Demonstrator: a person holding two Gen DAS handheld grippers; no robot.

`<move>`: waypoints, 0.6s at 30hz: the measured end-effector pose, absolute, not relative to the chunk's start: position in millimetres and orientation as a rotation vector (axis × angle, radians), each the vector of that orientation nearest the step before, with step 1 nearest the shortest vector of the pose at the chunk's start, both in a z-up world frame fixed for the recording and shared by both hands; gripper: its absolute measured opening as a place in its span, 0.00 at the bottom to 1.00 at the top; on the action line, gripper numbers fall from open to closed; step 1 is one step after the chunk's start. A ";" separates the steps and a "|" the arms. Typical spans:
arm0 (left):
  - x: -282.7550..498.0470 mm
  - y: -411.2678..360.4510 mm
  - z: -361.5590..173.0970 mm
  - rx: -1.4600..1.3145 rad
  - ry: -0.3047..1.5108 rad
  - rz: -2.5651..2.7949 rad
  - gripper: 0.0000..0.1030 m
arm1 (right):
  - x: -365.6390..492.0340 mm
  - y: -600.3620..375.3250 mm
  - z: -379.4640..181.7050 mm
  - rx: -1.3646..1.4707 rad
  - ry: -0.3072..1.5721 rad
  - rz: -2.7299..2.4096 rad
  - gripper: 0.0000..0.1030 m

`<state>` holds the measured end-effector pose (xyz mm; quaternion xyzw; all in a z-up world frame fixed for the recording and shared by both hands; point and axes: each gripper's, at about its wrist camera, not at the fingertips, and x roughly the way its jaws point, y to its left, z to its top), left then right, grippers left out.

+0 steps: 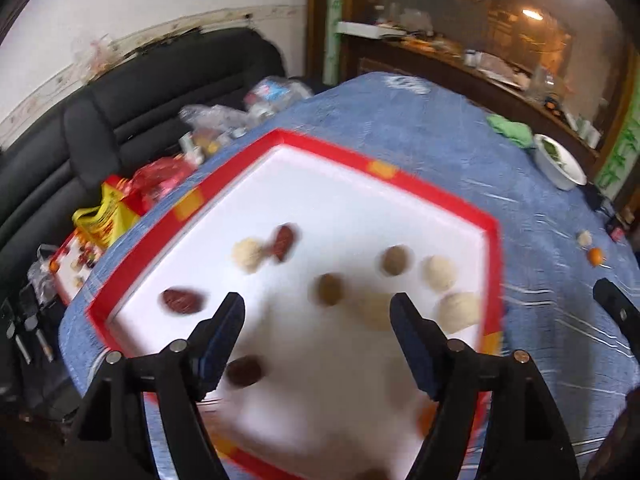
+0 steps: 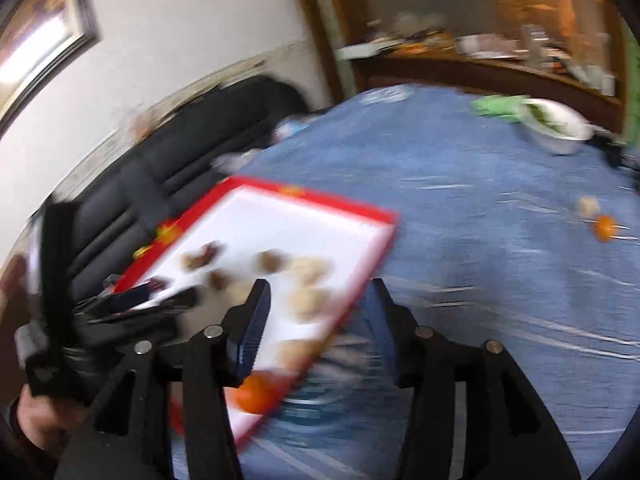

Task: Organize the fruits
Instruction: 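Open both grippers to drop the date and cube into the tray, then move both open grippers back toward the mandarin and cube on the cloth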

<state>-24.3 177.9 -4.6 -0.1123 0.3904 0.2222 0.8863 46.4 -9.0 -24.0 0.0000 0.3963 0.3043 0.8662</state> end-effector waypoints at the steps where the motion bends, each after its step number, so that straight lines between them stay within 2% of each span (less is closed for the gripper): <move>1: -17.8 169.3 -2.4 -0.222 0.810 0.430 0.74 | 53.8 -29.5 -22.6 0.015 0.820 0.586 0.53; 10: 53.7 87.6 -0.7 -0.134 0.839 0.225 0.74 | 163.8 -192.5 -49.6 0.168 0.885 0.169 0.53; 17: 92.1 57.2 -17.6 -0.138 0.863 0.193 0.74 | 218.0 -183.8 -68.1 0.080 0.905 0.137 0.49; 18: 95.5 52.4 -20.4 -0.128 0.868 0.186 0.74 | 222.9 -182.3 -70.5 0.071 0.910 0.132 0.47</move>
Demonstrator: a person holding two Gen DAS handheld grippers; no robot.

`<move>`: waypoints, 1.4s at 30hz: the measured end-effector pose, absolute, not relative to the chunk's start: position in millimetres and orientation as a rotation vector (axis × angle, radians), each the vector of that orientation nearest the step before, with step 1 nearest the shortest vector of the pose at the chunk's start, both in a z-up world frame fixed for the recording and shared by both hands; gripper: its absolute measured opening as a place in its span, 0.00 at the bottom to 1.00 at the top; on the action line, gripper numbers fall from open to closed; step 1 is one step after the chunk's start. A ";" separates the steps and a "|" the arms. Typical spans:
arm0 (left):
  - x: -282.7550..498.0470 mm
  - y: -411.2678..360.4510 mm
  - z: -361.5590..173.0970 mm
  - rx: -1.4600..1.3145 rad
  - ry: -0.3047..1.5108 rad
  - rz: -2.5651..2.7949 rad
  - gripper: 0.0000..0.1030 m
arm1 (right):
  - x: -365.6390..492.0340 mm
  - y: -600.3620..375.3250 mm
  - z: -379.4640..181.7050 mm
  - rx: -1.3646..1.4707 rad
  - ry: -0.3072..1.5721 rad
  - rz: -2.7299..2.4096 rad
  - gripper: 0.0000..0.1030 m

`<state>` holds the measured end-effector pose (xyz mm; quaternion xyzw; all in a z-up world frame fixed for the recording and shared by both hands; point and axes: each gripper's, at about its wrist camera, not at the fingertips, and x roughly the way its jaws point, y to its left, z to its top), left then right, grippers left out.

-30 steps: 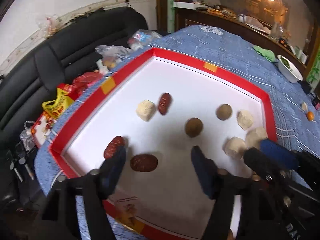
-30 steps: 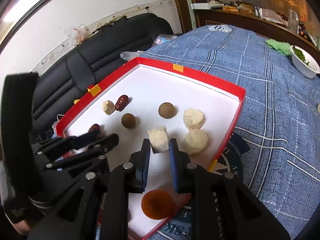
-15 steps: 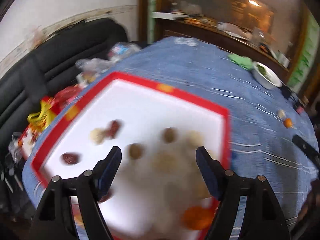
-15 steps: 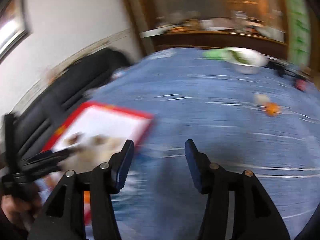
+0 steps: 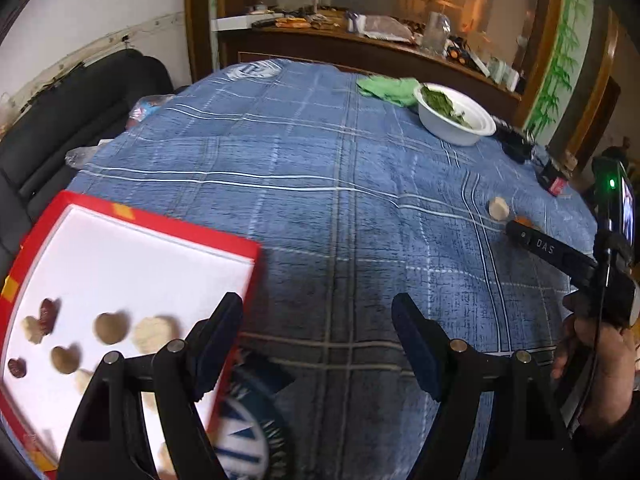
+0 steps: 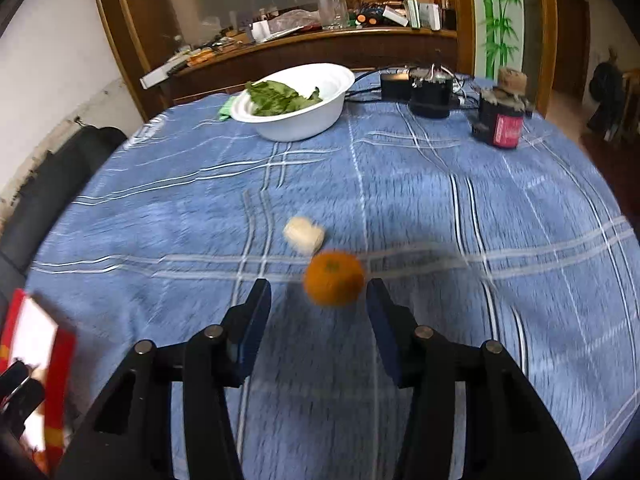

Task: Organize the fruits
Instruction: 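Move both open grippers back toward the mandarin and cube on the cloth, then grasp the mandarin with the right gripper while the left grasps the last white cube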

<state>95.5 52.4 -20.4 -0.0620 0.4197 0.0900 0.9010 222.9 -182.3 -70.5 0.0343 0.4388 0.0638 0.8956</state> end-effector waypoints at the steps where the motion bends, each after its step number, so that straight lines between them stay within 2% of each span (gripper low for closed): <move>1: 98.3 48.8 -22.4 -0.119 0.869 0.179 0.74 | 229.7 -180.7 -74.1 0.055 0.923 0.112 0.44; 2: 100.5 44.8 -24.2 -0.108 0.868 0.180 0.74 | 234.0 -180.5 -76.8 0.042 0.933 0.089 0.34; 3: 101.8 41.7 -26.1 -0.101 0.868 0.183 0.74 | 236.1 -182.1 -79.2 0.039 0.944 0.080 0.32; 9: 117.2 6.1 -26.4 -0.092 0.851 0.154 0.74 | 211.5 -207.7 -68.5 0.086 0.946 0.132 0.31; 15: 134.3 -56.7 -27.3 0.048 0.841 0.101 0.74 | 157.0 -239.9 -49.8 0.123 0.912 0.188 0.31; 20: 185.4 -95.0 -26.2 0.068 0.818 0.068 0.74 | 138.4 -260.4 -44.4 0.163 0.890 0.208 0.31; 31: 257.6 -124.7 -59.9 0.097 0.875 0.043 0.74 | 135.9 -275.0 -47.2 0.255 0.852 0.229 0.31; 32: 259.4 -124.1 -59.4 0.081 0.878 0.038 0.70 | 135.8 -275.2 -47.9 0.257 0.852 0.231 0.31; 34: 259.3 -126.1 -59.1 0.082 0.878 -0.012 0.48 | 136.5 -275.1 -49.0 0.262 0.854 0.235 0.31; 35: 258.4 -128.4 -57.4 0.092 0.881 -0.015 0.27 | 136.4 -274.7 -49.0 0.261 0.854 0.238 0.31; 42: 226.6 -116.7 -51.3 0.089 0.930 0.004 0.25 | 135.6 -271.7 -47.3 0.232 0.854 0.220 0.31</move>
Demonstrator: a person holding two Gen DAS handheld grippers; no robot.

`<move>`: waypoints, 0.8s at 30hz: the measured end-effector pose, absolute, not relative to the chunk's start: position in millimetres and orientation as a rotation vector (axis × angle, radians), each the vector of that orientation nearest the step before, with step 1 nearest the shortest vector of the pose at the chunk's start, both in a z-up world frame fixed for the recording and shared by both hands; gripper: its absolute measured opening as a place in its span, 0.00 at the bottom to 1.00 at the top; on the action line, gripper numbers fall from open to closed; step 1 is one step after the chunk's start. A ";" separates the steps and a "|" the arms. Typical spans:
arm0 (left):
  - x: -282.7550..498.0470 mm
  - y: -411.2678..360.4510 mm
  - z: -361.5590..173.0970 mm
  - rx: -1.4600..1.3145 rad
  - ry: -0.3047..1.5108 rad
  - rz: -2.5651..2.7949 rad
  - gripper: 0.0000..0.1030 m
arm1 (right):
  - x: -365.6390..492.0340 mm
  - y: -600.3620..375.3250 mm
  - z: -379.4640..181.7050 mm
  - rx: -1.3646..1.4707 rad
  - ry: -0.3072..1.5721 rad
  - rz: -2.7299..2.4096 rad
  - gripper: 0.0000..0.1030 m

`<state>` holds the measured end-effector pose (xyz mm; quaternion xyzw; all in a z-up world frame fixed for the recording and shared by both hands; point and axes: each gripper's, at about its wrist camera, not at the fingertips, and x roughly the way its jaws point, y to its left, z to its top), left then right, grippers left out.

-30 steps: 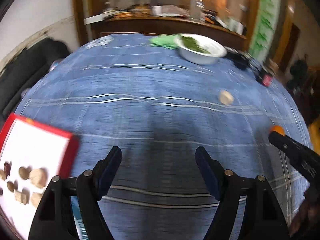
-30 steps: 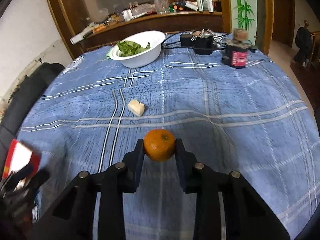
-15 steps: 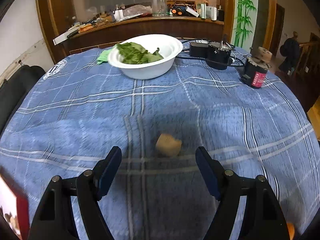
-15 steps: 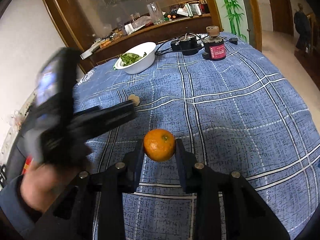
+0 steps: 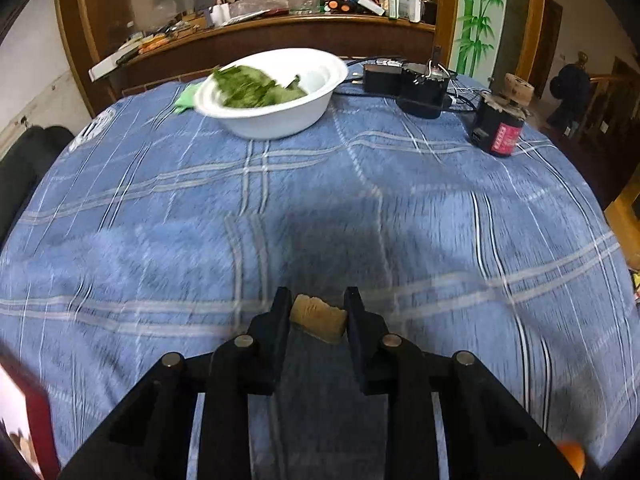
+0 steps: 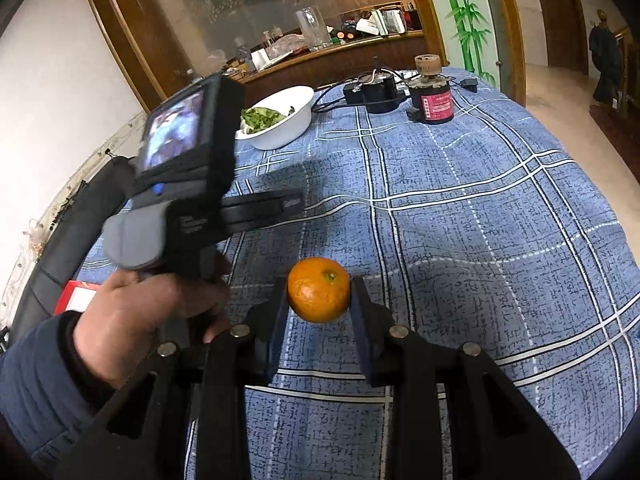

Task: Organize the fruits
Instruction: 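Grasp the mandarin with the right gripper while the left grasps the last white cube, then carry the mandarin and the white cube over the red-rimmed tray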

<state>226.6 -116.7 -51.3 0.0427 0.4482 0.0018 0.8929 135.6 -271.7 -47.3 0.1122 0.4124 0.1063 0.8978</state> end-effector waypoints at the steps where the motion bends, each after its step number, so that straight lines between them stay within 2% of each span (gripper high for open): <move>1: 220.5 -114.1 -49.7 0.094 0.930 0.010 0.25 | 134.8 -271.2 -46.0 0.228 0.852 0.217 0.31; 10: 129.6 -74.5 -20.8 0.054 0.912 0.026 0.26 | 107.4 -248.7 -33.7 0.182 0.841 0.212 0.31; 24: 14.7 -1.6 -8.5 -0.034 0.873 0.034 0.25 | 40.7 -183.8 -8.9 0.127 0.792 0.274 0.31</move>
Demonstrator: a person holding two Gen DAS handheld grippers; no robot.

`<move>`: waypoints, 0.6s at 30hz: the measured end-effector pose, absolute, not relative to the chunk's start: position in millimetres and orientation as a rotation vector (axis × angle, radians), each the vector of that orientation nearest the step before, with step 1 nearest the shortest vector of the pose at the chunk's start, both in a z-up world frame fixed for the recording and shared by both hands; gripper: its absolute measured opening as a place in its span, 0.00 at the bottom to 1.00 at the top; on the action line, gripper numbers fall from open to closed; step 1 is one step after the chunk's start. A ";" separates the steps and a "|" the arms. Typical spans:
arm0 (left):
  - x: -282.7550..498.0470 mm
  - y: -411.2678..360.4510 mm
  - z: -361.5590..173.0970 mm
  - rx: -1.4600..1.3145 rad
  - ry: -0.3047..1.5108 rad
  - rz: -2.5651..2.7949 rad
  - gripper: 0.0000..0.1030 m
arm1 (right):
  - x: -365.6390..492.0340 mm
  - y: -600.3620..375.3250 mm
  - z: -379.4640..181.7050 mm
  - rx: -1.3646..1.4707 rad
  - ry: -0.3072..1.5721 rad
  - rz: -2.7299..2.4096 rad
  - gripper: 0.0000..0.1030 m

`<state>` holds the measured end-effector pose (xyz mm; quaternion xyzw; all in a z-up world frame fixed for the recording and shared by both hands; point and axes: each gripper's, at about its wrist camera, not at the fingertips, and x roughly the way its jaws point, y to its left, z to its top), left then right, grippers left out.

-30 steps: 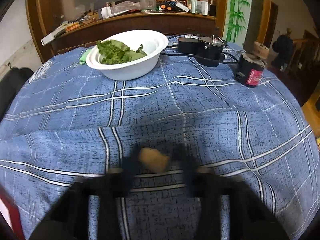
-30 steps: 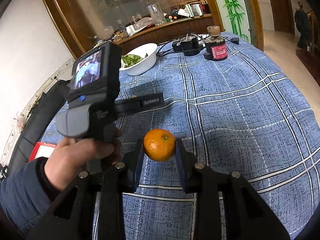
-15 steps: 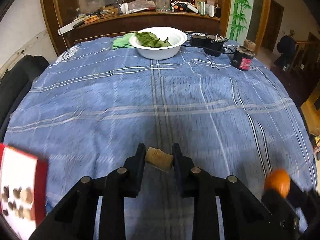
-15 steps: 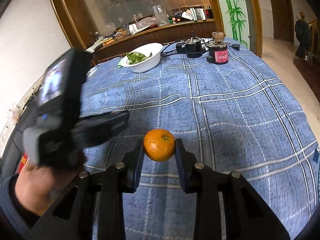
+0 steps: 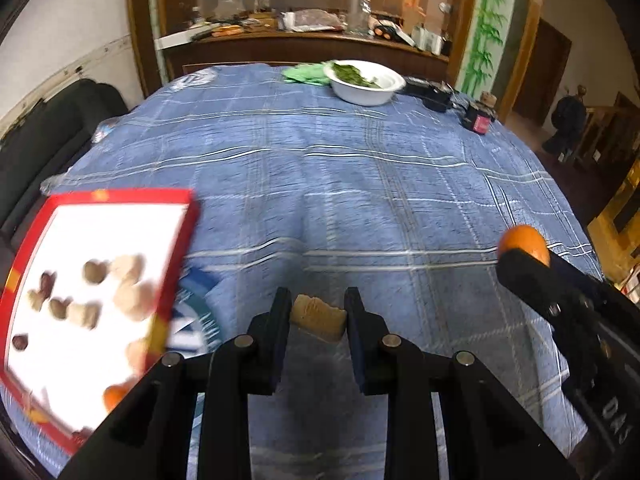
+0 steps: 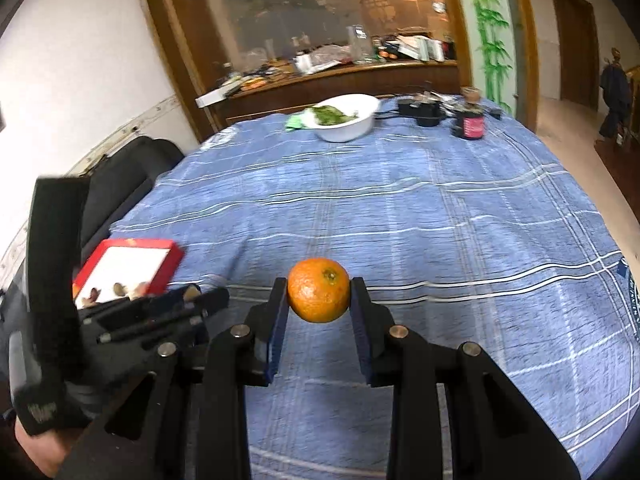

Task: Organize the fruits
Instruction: 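Carry the mandarin and the white cube over the red-rimmed tray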

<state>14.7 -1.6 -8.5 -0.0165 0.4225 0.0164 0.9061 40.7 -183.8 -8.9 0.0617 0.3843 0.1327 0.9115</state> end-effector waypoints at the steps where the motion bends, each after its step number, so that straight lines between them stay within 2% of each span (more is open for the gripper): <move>1: 7.3 8.0 -7.5 -0.041 0.864 0.046 0.25 | 36.6 -175.8 -6.7 0.116 0.787 0.289 0.31; 18: -30.6 156.2 -13.5 -0.174 0.847 0.352 0.25 | 21.3 -22.3 -2.7 -0.005 0.792 0.602 0.32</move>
